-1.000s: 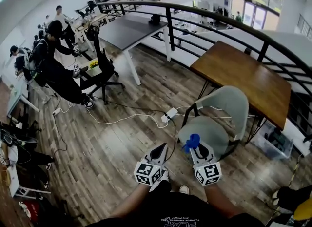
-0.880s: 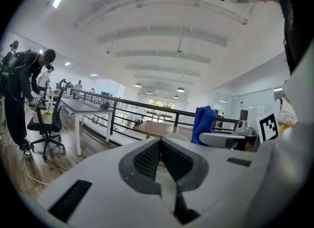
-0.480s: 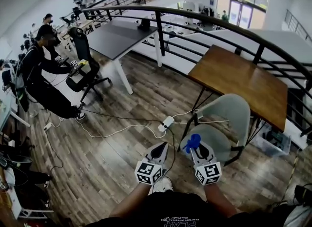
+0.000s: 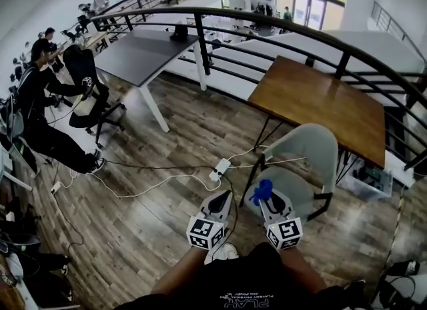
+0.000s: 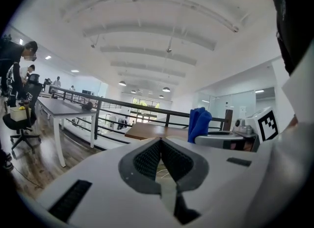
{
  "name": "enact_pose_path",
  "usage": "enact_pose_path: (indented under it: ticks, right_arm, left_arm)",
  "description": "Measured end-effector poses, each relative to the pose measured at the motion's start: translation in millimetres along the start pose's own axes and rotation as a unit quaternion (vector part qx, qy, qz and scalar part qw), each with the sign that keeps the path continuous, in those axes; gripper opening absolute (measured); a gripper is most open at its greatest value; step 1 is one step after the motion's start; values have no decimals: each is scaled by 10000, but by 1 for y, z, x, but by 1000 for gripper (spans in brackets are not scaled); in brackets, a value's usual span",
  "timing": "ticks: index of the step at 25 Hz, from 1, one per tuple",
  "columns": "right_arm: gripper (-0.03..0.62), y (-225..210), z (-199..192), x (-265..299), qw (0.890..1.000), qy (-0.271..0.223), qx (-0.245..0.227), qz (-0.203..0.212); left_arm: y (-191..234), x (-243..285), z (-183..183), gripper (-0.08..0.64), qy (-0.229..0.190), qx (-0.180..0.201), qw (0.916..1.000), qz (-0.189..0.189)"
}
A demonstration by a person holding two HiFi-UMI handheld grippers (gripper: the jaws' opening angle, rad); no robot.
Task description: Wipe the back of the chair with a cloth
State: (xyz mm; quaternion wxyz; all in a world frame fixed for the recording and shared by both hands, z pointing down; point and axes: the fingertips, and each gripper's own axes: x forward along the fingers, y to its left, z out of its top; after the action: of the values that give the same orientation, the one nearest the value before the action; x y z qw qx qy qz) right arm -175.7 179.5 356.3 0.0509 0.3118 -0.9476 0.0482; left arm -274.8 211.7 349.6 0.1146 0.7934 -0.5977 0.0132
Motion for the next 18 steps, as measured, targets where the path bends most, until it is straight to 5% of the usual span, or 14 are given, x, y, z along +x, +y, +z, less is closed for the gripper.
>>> enact_pose_path:
  ticks: [18]
  right_arm:
    - [101, -129, 3, 41, 9988, 33, 208, -431]
  left_arm:
    - [0, 147, 11, 8, 262, -35, 9992, -315]
